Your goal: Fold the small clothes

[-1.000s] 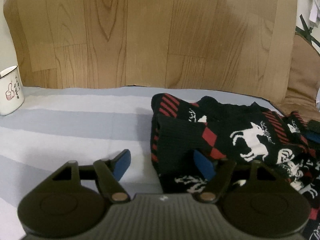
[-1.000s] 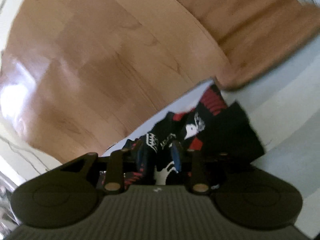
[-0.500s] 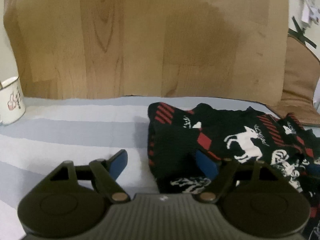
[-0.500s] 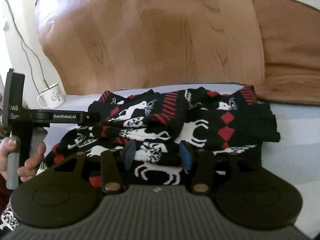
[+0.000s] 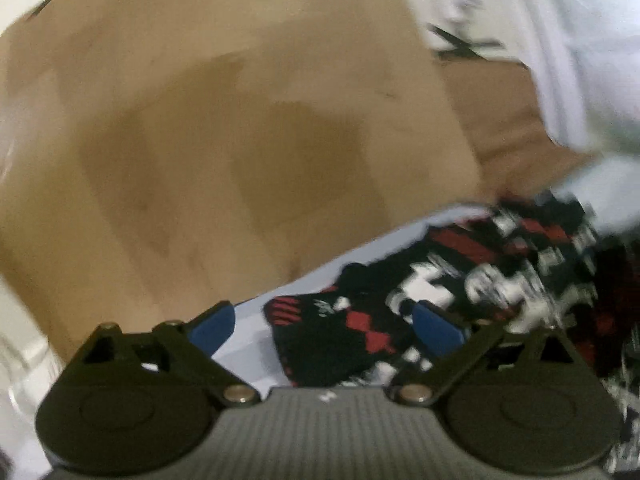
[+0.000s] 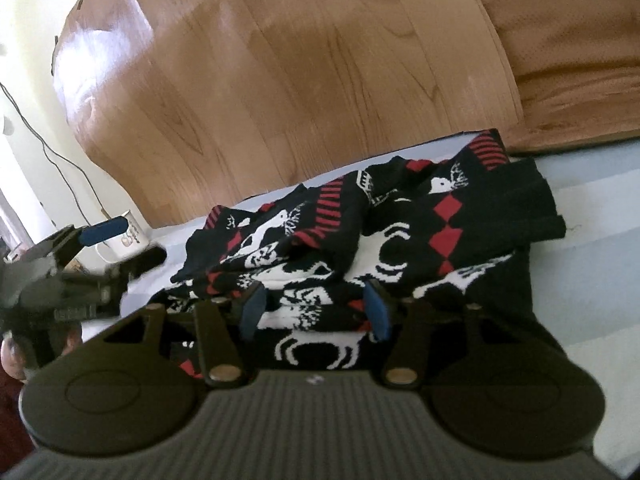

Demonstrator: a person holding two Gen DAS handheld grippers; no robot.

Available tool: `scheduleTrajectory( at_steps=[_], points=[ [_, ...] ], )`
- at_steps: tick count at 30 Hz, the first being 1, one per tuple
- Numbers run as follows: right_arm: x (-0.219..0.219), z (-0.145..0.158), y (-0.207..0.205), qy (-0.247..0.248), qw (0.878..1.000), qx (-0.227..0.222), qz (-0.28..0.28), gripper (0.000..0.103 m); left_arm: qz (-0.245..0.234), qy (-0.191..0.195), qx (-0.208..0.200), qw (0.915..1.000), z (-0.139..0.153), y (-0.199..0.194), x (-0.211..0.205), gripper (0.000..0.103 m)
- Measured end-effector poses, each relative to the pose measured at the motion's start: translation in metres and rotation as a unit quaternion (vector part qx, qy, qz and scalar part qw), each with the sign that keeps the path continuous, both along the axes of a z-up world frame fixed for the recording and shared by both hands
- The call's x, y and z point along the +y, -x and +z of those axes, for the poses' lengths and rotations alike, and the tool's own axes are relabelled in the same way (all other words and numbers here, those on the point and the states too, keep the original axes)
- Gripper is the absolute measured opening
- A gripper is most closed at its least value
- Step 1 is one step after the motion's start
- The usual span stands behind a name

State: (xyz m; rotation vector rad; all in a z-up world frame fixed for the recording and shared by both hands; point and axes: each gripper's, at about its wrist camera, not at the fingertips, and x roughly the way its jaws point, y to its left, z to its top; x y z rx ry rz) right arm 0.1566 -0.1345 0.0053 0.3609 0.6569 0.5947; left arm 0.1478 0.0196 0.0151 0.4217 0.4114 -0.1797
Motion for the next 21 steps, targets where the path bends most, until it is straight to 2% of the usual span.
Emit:
scheduleTrajectory(
  at_steps=[4,7,9,13,14,15,17,18,19,21],
  points=[
    [-0.007,-0.001,0.0,-0.023,1.0,0.001,-0.005,0.061,-0.023,-0.075,0.023,0.9966,-0.021,-0.003,-0.023,0.092],
    [-0.009,-0.001,-0.001,-0.034,0.999,0.004,-0.005,0.062,-0.021,-0.094,0.04,0.9945,-0.03,-0.012,-0.031,0.082],
    [-0.009,-0.001,-0.001,-0.035,0.999,0.004,-0.003,0.062,-0.013,-0.098,0.055,0.9936,-0.034,-0.025,-0.038,0.068],
    [-0.01,-0.001,-0.001,-0.035,0.999,0.004,-0.004,0.062,-0.01,-0.109,0.052,0.9926,-0.04,-0.043,-0.06,0.053],
    [-0.01,0.0,-0.001,-0.035,0.999,0.003,-0.006,0.062,-0.014,-0.105,0.053,0.9929,-0.04,-0.042,-0.064,0.038],
    [-0.01,0.0,0.0,-0.035,0.999,0.002,-0.007,0.062,-0.017,-0.097,0.057,0.9935,-0.04,-0.044,-0.065,0.019],
    [-0.008,0.001,0.004,-0.029,1.0,-0.004,-0.009,0.062,-0.005,-0.055,0.066,0.9962,-0.036,-0.049,-0.055,0.015],
    [-0.006,0.003,0.006,-0.022,1.0,-0.009,-0.008,0.062,0.004,-0.015,0.074,0.9972,-0.032,-0.051,-0.043,0.014],
    [-0.002,0.006,0.008,-0.012,1.0,-0.018,-0.002,0.062,0.016,0.037,0.087,0.9954,-0.027,-0.057,-0.027,0.014],
    [0.012,0.014,0.015,0.024,0.998,-0.047,0.027,0.064,0.031,0.126,0.113,0.985,-0.021,-0.066,0.001,0.013]
  ],
)
